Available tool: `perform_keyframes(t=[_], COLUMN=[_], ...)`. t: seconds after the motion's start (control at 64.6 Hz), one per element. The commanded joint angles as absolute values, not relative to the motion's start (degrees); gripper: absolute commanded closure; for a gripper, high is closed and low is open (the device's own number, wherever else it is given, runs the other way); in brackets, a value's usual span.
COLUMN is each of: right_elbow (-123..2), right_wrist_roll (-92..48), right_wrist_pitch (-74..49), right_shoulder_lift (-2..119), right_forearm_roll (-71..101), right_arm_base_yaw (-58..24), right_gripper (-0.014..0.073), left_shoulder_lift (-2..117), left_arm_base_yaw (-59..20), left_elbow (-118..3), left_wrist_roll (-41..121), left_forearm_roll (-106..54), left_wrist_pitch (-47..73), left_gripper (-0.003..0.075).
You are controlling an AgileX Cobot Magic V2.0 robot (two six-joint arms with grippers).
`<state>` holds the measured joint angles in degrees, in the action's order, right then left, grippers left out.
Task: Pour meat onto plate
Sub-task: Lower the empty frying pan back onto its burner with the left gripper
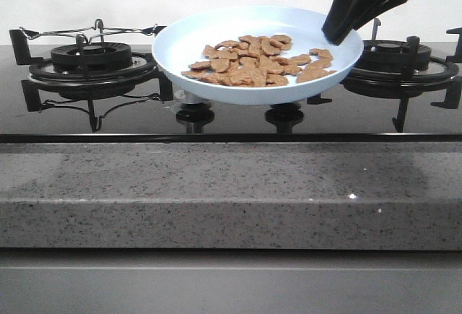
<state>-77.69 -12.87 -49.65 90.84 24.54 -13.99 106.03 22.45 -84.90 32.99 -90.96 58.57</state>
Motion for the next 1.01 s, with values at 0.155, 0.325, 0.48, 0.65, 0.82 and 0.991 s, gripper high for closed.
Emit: perform_keyframes(t=[0.155, 0.325, 0.48, 0.65, 0.82, 0.991], right_elbow=[-79.2, -79.2, -79.2, -79.2, -79.2, -79.2], right_wrist_roll=[-13.2, -13.2, -13.2, -13.2, -13.2, -13.2], right_wrist_pitch=[-47.6, -47.6, -47.6, -47.6, -47.6, -47.6], right_shoulder_lift=[88.1, 88.1, 88.1, 88.1, 88.1, 88.1], right_forearm_roll=[26.6, 26.6, 26.6, 26.6, 26.6, 26.6], right_arm_base_yaw=[-13.9, -13.9, -13.9, -13.9, -13.9, -13.9], right_gripper=[0.0655, 0.0655, 0.0655, 0.0655, 0.0655, 0.0655], left_shoulder_lift=[106.3, 107.9, 108.7, 108.7, 108.7, 108.7], left_arm_base_yaw=[22.2, 21.0, 20.2, 20.1, 20.1, 20.3], left_elbow=[-86.7, -86.7, -86.7, -86.7, -86.7, -86.7], left_wrist_roll=[31.4, 31.4, 31.4, 32.2, 32.2, 32.2], left_forearm_roll=[-96.3, -93.8, -93.4, -93.0, -91.4, -88.1], left_wrist_pitch=[60.2, 59.8, 58.7, 58.6, 59.3, 61.8], left_gripper=[0.074, 0.0738, 0.0736, 0.0594, 0.0353, 0.0221])
